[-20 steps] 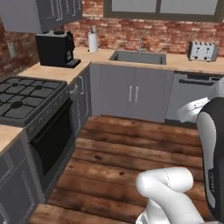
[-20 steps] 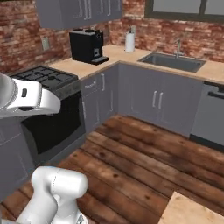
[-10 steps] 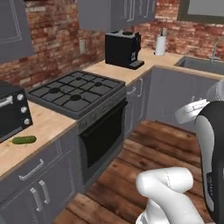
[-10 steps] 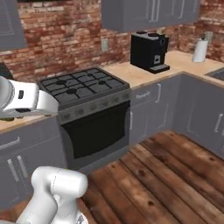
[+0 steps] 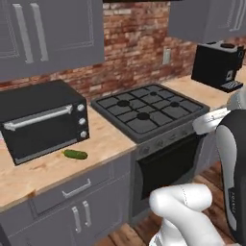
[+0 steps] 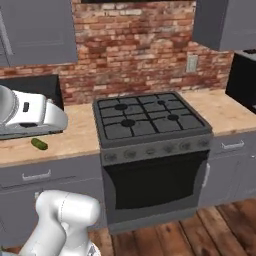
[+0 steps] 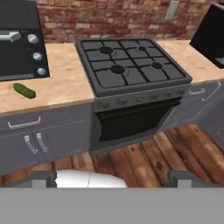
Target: Place the beer on the top shelf of the fridge to keep it out of children's reach, and place the cucumber and orange on lower shelves for easy access.
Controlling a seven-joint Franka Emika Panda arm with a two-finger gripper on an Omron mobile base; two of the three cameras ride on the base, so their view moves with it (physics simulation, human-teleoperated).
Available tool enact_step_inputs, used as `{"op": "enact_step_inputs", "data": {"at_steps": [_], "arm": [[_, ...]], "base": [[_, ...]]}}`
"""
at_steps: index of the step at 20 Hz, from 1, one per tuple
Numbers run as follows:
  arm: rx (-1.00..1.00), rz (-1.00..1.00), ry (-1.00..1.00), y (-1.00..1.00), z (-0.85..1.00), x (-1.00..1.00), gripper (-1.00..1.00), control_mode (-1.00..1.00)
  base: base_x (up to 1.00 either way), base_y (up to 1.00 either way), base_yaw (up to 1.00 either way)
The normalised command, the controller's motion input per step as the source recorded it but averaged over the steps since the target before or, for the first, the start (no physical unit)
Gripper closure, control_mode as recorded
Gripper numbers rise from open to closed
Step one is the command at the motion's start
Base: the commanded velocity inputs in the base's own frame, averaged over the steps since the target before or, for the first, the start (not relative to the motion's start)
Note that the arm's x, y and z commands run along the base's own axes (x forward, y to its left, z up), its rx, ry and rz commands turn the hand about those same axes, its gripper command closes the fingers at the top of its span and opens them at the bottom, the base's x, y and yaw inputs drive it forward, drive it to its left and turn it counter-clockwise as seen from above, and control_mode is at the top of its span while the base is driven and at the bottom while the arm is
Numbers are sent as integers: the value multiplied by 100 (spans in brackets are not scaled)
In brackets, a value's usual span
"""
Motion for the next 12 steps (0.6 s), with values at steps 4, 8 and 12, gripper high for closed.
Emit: {"op": "enact_step_inputs", "data": {"at_steps": [4,8,12], "arm": [[0,0,0,0,0,0,-100,100],[0,0,0,0,0,0,-100,100],[0,0,0,0,0,0,-100,100]], "base": [[54,8,64],[53,13,61],[54,10,56]]}}
